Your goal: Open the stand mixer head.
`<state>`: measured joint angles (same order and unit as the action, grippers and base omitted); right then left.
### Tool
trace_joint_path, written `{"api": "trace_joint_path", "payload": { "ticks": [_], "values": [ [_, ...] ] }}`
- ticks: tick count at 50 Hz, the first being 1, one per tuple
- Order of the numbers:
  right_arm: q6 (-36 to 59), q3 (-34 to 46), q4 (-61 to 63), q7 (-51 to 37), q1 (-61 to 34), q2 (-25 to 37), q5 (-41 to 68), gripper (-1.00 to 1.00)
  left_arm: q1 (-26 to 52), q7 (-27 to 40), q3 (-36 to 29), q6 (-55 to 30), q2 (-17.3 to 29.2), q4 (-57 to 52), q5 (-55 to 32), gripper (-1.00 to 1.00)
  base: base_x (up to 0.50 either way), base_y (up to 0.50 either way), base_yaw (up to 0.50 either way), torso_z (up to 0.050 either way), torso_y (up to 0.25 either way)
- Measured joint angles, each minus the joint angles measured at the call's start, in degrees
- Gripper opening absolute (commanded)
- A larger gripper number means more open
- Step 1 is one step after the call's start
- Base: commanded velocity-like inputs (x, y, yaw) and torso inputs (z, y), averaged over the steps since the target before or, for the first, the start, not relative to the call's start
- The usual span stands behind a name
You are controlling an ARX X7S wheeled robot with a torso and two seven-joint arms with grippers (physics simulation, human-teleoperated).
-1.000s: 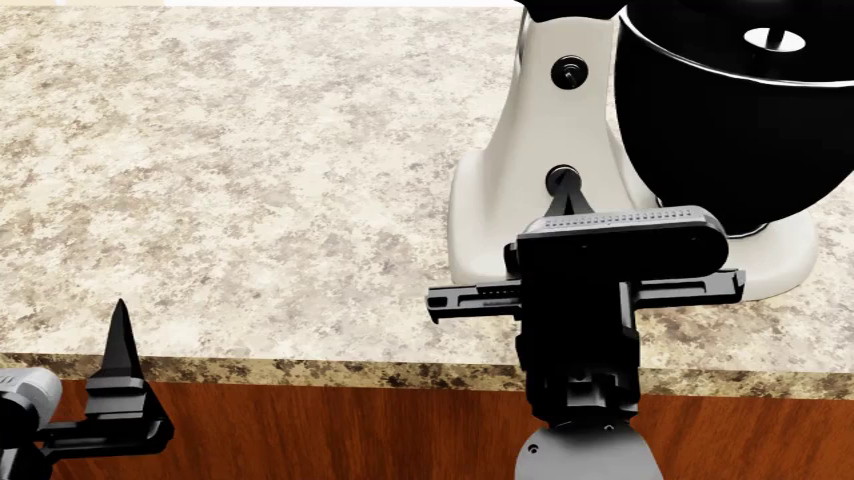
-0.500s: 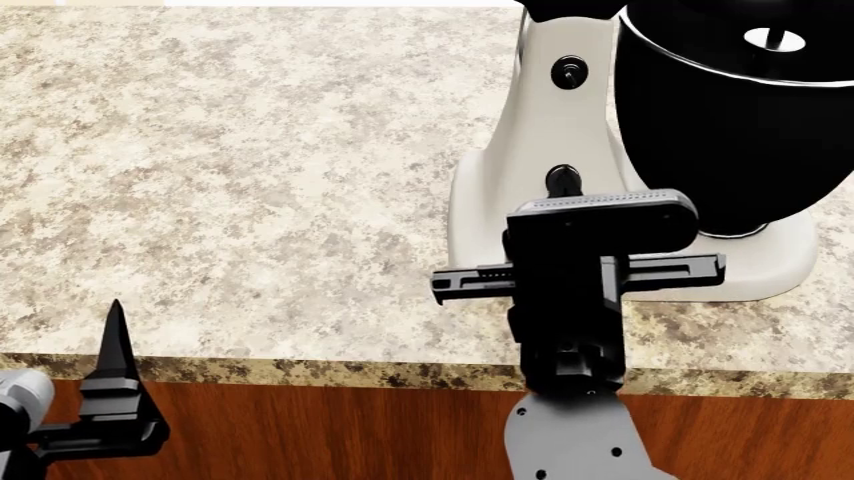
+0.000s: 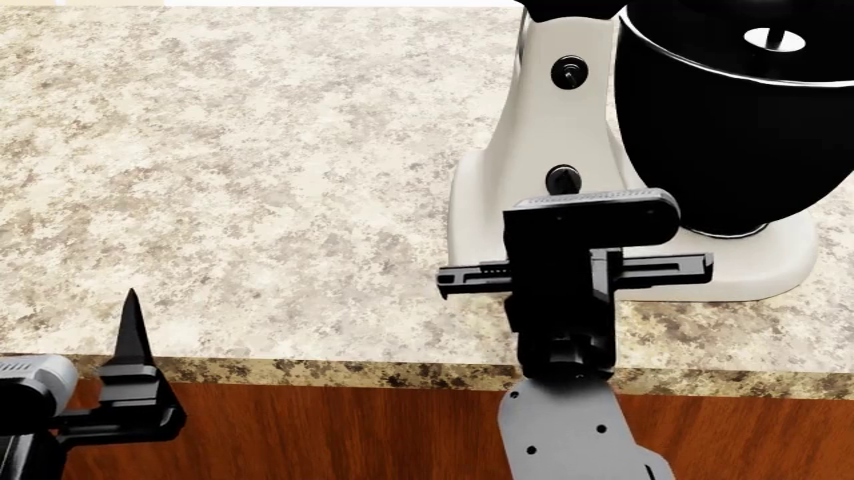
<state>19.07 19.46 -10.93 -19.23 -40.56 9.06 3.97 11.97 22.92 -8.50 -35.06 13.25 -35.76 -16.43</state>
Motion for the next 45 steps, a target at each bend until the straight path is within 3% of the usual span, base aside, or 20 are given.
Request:
{"api": "trace_joint_path", "payload": {
  "ticks": [45],
  "values": [
    [-12.02, 1.92, -21.48, -3.73, -7.12, -3.91, -3.64, -1.0, -0.55, 0.42, 2.13, -0.34, 2.55, -1.69, -2.99, 1.0, 0.0, 0.0, 0.0, 0.0, 0.0]
  ]
}}
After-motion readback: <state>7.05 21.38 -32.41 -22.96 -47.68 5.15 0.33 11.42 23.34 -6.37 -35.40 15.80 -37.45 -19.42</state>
